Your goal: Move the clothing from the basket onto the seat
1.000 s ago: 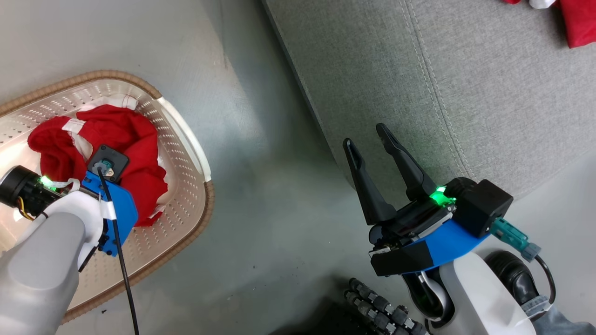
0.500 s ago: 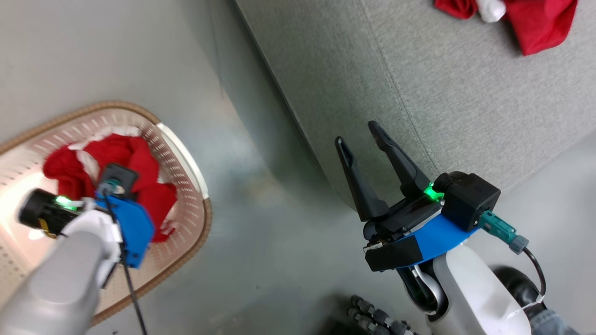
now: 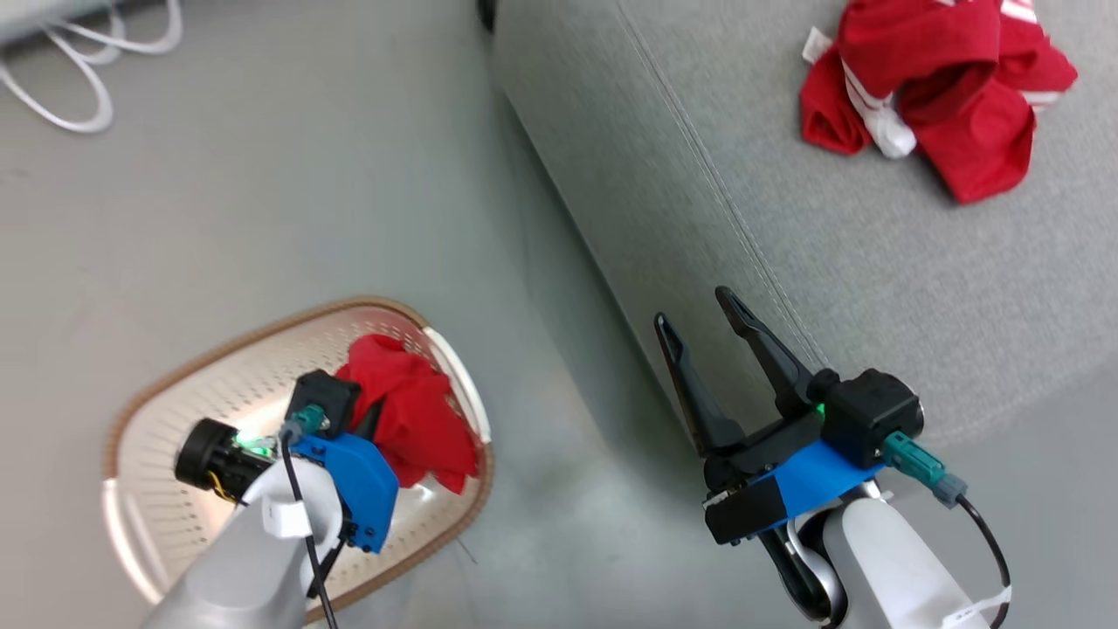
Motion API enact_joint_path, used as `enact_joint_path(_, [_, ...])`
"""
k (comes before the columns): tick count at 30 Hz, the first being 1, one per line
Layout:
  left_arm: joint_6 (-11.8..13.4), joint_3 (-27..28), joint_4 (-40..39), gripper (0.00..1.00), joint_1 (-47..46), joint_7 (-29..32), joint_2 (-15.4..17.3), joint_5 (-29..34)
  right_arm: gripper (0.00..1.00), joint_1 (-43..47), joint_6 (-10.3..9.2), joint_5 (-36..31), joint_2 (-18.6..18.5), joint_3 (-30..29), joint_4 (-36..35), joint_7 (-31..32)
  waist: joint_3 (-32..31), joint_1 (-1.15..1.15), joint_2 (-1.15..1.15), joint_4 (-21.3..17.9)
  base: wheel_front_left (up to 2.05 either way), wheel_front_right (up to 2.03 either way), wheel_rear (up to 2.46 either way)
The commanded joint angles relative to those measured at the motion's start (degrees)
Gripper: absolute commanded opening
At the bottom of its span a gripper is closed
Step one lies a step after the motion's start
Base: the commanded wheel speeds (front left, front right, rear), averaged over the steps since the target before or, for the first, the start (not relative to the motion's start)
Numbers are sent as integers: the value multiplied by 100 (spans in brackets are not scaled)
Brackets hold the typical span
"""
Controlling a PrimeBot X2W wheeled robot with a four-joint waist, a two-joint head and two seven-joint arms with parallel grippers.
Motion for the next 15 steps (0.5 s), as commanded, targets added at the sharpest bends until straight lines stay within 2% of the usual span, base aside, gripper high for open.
enact_joint_path(1, [-37,0,44,0,75,-113,-87,-11,100,96,1,-30,-2,-46,18,31,-570,2,0,475,0,0,0])
enact_joint_path(7, [-150,-68,235,0,213,-484,-389,-77,100,340,1,-154,-46,-167,-41,243,-1151,2,0,937,0,0,0])
enact_joint_path(15, [-239,-67,139,0,323,-635,-698,-119,100,744,1,-171,-111,-279,-239,528,-1854,2,0,1588,0,0,0])
